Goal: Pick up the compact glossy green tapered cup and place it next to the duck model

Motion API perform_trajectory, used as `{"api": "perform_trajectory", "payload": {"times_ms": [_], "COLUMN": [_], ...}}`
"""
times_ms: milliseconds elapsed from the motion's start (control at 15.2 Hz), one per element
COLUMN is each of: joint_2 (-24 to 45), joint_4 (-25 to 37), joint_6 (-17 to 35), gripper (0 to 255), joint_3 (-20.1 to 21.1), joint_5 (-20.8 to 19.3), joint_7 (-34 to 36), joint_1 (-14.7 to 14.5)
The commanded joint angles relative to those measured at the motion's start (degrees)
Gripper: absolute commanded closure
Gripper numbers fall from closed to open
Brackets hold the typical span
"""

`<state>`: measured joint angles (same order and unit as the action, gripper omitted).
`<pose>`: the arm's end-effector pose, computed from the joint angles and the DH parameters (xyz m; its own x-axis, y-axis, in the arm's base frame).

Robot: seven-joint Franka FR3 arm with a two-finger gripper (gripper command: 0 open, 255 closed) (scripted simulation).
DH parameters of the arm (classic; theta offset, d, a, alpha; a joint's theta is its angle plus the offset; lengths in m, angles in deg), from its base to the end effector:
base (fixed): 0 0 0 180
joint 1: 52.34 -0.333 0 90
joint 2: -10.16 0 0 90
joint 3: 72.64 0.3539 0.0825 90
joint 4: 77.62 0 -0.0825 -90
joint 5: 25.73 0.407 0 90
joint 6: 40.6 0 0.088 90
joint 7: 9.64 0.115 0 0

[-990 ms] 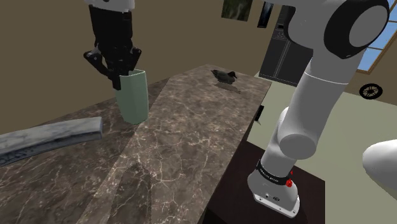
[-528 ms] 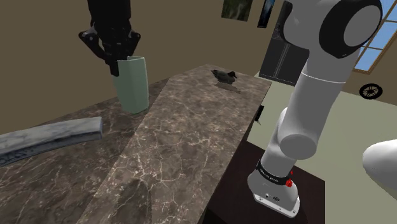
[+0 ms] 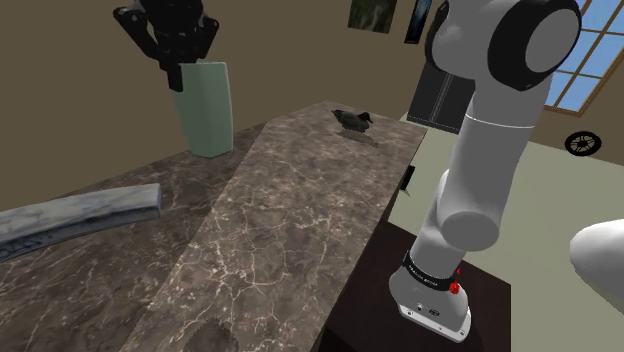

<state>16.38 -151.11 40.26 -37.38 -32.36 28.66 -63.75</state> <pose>0.4336 0.3998 0.7274 0.9906 0.1214 0.0626 0.1206 -0.9926 0.0153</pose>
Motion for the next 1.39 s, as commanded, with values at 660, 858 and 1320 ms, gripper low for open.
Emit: {"api": "perform_trajectory", "payload": {"times_ms": [660,858,1320], "joint_2": [6.82,0.46,-9.46], "joint_4": [17.56,9.84,-1.07], "joint_6": [-11.90,-9.16,-6.13], "gripper": [255,255,255], "joint_3": [0.88,-0.91,-7.75], "joint_5": [-4.90,-0.30,6.00], "joint_7": [0.50,-4.90,-17.70], "joint_1": [-3.41,2.83,11.21]}}
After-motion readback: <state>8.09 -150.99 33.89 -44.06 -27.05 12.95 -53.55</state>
